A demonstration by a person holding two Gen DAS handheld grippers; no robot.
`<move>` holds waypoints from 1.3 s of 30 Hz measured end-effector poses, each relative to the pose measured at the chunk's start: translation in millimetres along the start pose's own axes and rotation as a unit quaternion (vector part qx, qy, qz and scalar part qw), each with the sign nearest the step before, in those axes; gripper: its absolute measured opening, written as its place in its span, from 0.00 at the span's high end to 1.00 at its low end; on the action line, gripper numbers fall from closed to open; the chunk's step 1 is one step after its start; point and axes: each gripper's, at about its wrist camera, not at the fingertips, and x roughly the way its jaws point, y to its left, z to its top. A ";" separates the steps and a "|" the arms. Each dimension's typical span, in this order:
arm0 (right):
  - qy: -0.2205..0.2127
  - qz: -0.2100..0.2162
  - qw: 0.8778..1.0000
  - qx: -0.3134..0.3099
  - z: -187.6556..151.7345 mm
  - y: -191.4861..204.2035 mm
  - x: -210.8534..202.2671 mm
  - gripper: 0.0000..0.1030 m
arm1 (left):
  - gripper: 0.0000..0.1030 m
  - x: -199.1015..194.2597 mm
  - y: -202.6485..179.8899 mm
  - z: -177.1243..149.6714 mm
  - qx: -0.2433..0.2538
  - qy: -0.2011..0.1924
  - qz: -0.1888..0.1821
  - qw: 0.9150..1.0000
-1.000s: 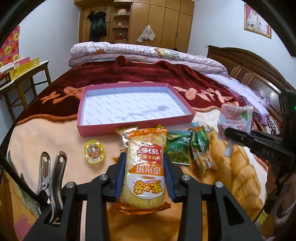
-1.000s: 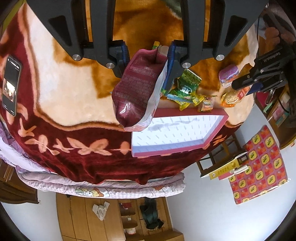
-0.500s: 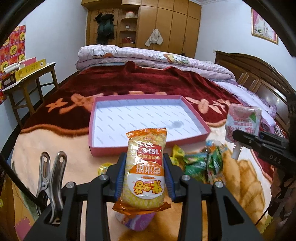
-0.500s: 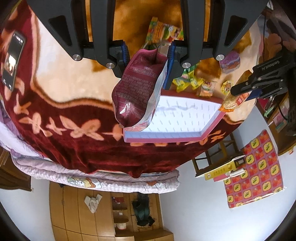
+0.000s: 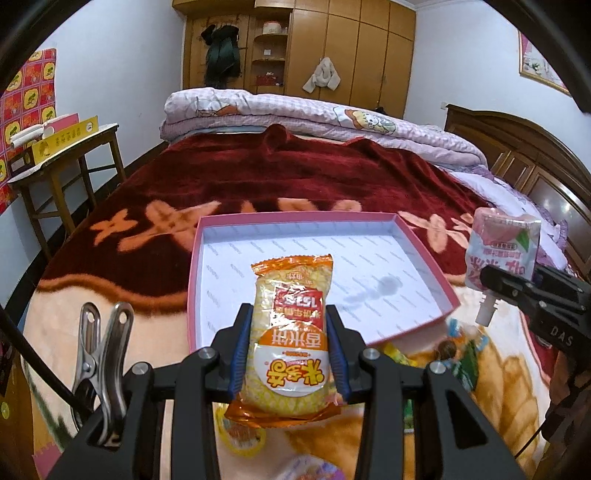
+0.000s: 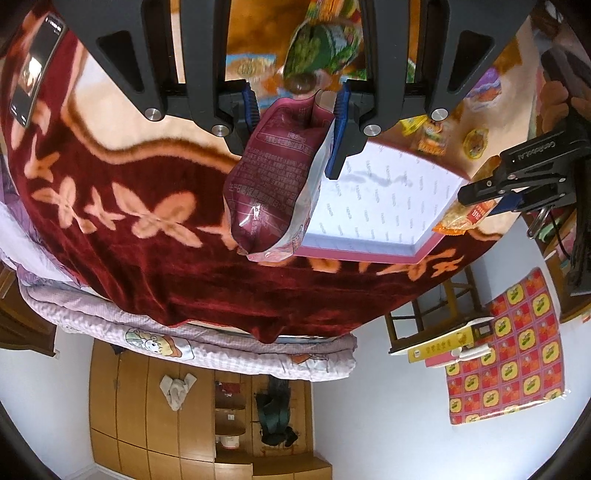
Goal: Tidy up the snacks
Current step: 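Carry the pink pouch with the right tool while the left tool carries the cracker bag into the pink box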
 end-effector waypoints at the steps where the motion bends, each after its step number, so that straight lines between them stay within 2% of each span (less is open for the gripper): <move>1: 0.001 -0.001 1.000 0.000 1.7 -1.0 4.1 0.68 | 0.62 5.0 2.0 2.1 -0.004 0.003 0.000 1.000; 15: 0.026 0.006 1.000 0.006 5.1 -7.7 47.0 0.68 | 0.62 47.6 11.9 12.3 -0.016 0.032 0.004 0.999; 39: 0.040 0.051 0.998 0.027 1.1 -12.7 81.0 0.68 | 0.61 84.7 7.2 9.8 -0.007 0.061 0.009 0.998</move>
